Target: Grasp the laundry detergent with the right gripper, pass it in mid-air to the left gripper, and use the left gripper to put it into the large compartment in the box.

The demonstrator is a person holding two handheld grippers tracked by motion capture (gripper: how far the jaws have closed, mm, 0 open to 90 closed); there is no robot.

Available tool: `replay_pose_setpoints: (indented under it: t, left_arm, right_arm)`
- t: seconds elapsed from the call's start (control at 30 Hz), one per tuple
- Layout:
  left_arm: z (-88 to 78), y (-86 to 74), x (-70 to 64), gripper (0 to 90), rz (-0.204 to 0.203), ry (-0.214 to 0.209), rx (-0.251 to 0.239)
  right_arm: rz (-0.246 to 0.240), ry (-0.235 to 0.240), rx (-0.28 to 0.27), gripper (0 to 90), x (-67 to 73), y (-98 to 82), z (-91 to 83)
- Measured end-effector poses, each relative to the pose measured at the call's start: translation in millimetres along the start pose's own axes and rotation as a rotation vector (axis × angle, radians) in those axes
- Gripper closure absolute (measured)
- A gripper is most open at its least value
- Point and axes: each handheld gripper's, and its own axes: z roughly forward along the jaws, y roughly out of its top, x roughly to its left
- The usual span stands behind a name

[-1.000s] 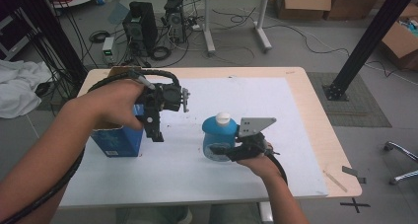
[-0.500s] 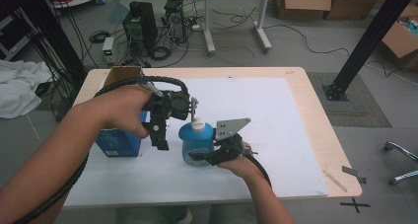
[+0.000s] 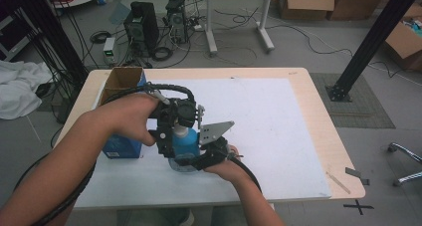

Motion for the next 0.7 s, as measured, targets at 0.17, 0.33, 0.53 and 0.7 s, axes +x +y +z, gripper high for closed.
replay_pose_setpoints:
  t: [0.17, 0.33, 0.53, 0.7]
  left_arm:
    - [4.4, 1.1, -0.3, 0.1, -0.013, -0.005, -0.022]
    - [8.8, 1.9, 1.9, 0.2, -0.009, -0.007, -0.013]
    - [10.9, 0.4, 2.0, 2.1, -0.007, 0.005, -0.017]
    - [12.1, 0.4, 2.3, 5.0, -0.009, 0.003, -0.007]
  right_arm:
    - [0.005, 0.009, -0.009, 44.8, 0.8, 3.4, 6.3]
    - [-0.008, 0.013, -0.02, 44.7, 0.7, 6.7, 11.6]
    - [-0.01, 0.012, -0.027, 44.7, 0.2, 8.8, 12.4]
    - [-0.007, 0.009, -0.029, 44.8, -0.6, 8.5, 12.4]
